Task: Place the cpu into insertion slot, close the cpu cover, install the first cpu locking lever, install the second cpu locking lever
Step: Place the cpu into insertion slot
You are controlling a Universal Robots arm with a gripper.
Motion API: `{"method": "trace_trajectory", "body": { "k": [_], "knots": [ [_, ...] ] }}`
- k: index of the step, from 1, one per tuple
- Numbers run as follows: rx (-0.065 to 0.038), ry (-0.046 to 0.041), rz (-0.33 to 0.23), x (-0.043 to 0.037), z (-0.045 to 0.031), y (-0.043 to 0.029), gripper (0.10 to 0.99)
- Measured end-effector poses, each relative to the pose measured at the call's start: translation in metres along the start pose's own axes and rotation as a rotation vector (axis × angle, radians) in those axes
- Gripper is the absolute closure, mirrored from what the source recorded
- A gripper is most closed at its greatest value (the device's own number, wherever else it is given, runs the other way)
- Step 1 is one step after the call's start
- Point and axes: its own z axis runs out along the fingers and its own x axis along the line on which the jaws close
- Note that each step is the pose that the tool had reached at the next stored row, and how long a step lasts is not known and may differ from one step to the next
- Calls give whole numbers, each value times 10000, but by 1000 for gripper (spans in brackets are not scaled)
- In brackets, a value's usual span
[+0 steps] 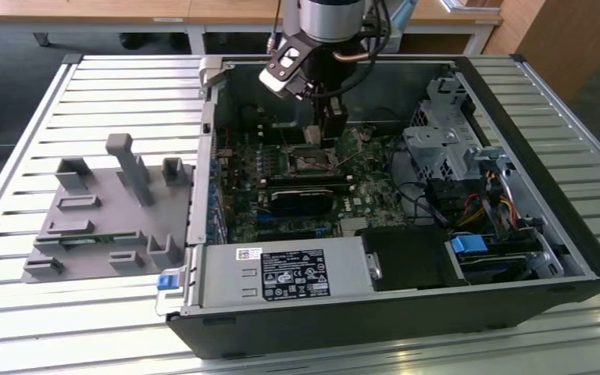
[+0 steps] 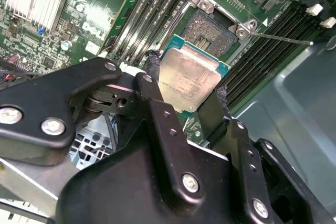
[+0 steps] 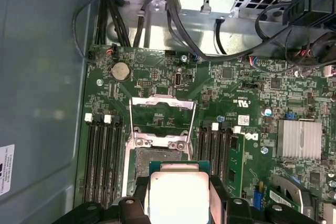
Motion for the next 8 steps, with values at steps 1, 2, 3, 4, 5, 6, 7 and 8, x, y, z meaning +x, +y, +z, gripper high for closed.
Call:
{"method": "trace_trajectory", "body": {
  "k": [1, 2, 3, 4, 5, 6, 7, 8],
  "knots": [
    [0, 0, 0, 1, 9, -1, 549],
    [0, 0, 0, 2, 19, -2, 549],
    [0, -1, 1, 3, 29, -4, 549],
    [0, 0, 2, 5, 37, -6, 549],
    [0, -1, 1, 7, 45, -8, 549],
    [0, -1, 1, 9, 53, -10, 549],
    [0, -1, 3, 11, 59, -13, 549],
    [0, -1, 5, 12, 65, -15, 549]
  ]
}}
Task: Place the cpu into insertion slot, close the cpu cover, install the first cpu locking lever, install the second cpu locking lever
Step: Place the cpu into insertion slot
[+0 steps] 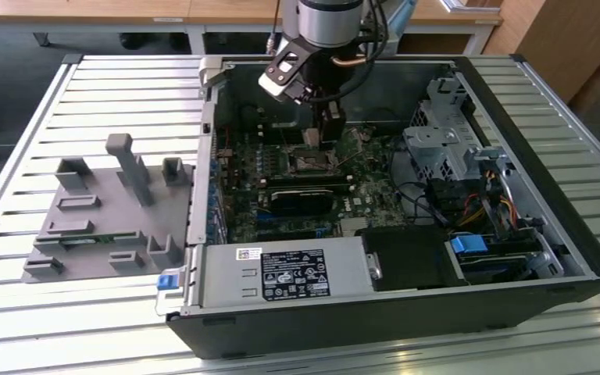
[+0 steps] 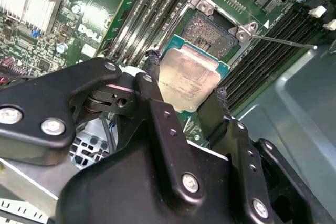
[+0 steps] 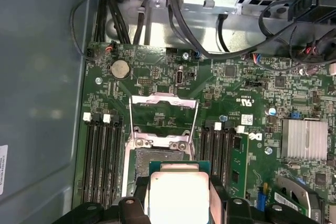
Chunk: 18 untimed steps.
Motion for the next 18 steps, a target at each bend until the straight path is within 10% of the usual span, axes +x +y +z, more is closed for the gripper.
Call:
{"method": "trace_trajectory", "body": {
  "k": [18],
  "knots": [
    [2, -6, 94, 70, 180, -20, 549]
  ]
}}
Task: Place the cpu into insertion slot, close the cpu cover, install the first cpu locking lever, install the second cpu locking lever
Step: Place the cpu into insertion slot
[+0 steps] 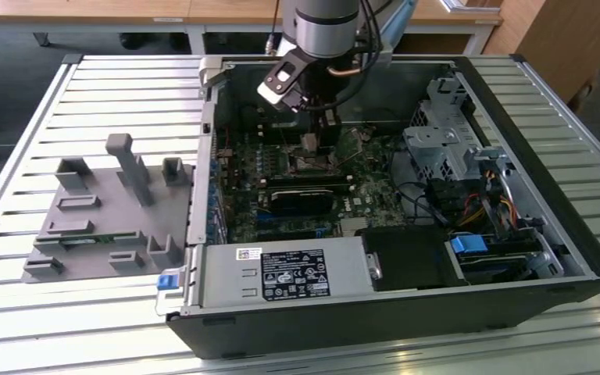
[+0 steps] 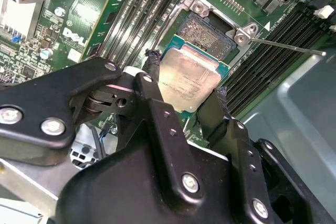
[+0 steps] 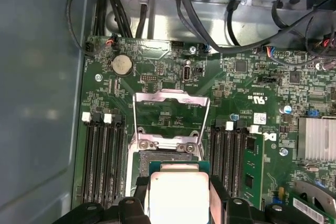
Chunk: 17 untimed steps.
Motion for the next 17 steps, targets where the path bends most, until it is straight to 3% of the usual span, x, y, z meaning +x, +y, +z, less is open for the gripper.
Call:
{"method": "trace_trajectory", "body": {
  "k": [17],
  "knots": [
    [1, -8, 131, 56, 172, -23, 549]
  ]
}}
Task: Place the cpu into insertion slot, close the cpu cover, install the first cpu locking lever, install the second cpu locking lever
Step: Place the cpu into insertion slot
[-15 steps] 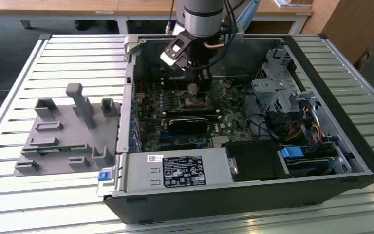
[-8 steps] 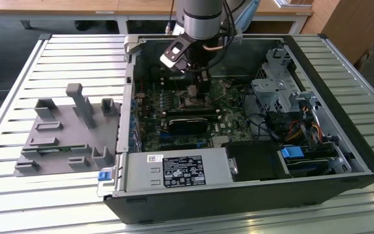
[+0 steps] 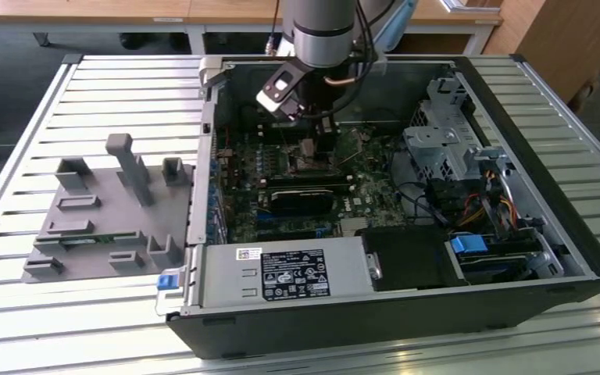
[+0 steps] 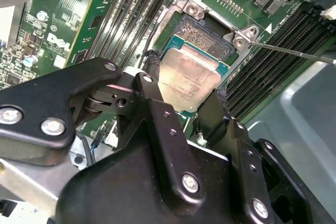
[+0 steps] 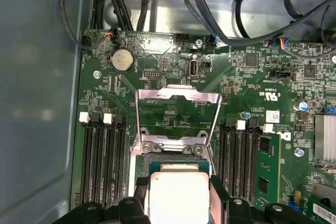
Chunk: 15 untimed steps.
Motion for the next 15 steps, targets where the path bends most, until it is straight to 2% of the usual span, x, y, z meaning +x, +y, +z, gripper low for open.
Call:
{"method": "trace_trajectory", "body": {
  "k": [7, 15],
  "knots": [
    [0, -3, 49, 26, 74, -4, 549],
    [0, -3, 54, 27, 117, -13, 549]
  ]
}}
